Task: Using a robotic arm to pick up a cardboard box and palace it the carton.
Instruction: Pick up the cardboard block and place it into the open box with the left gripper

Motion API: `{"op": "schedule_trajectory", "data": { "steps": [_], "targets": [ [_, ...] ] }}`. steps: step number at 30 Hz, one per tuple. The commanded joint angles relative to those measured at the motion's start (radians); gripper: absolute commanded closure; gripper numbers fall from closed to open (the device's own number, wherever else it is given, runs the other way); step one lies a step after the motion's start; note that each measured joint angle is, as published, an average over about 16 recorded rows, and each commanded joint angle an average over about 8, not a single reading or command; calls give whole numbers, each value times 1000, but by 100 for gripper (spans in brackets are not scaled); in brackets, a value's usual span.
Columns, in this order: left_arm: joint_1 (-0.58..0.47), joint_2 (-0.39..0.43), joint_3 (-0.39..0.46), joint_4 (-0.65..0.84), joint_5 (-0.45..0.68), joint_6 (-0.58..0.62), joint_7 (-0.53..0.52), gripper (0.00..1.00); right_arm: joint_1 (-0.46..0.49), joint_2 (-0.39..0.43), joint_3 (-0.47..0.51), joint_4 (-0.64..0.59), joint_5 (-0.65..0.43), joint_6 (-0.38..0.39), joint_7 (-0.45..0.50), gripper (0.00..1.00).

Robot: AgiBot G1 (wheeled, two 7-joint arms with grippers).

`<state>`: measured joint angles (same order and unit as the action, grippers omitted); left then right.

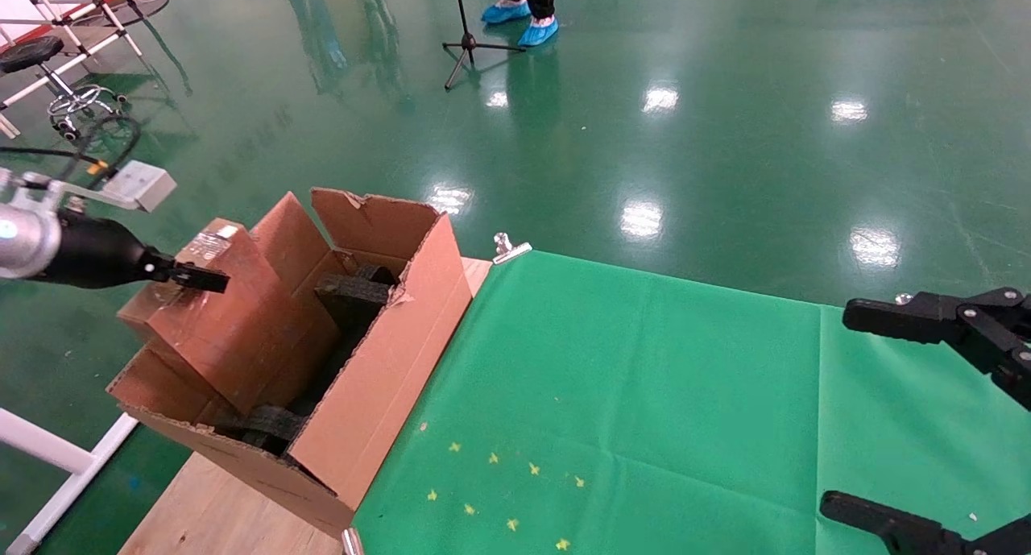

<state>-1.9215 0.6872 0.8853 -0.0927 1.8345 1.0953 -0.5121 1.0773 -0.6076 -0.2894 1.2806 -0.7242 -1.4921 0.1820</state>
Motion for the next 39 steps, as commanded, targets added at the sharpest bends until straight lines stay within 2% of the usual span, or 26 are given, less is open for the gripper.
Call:
{"op": "schedule_trajectory", "data": {
  "steps": [1,16,22,27,39],
  "targets": [
    [17,17,-2,25,-4,-33,6,100,0,0,0,0,0,0,0,0],
    [108,70,-56,52,-81,-266,77,100,0,0,-1,0,1,0,0,0],
    [134,74,-80,47,-114,-324,114,100,0,1,-1,0,1,1,-1,0],
    [157,77,-98,55,-142,-324,136,100,0,1,-2,0,1,1,-1,0],
    [251,61,-150,87,-220,-207,197,100,0,1,-2,0,2,1,-1,0]
  ]
}}
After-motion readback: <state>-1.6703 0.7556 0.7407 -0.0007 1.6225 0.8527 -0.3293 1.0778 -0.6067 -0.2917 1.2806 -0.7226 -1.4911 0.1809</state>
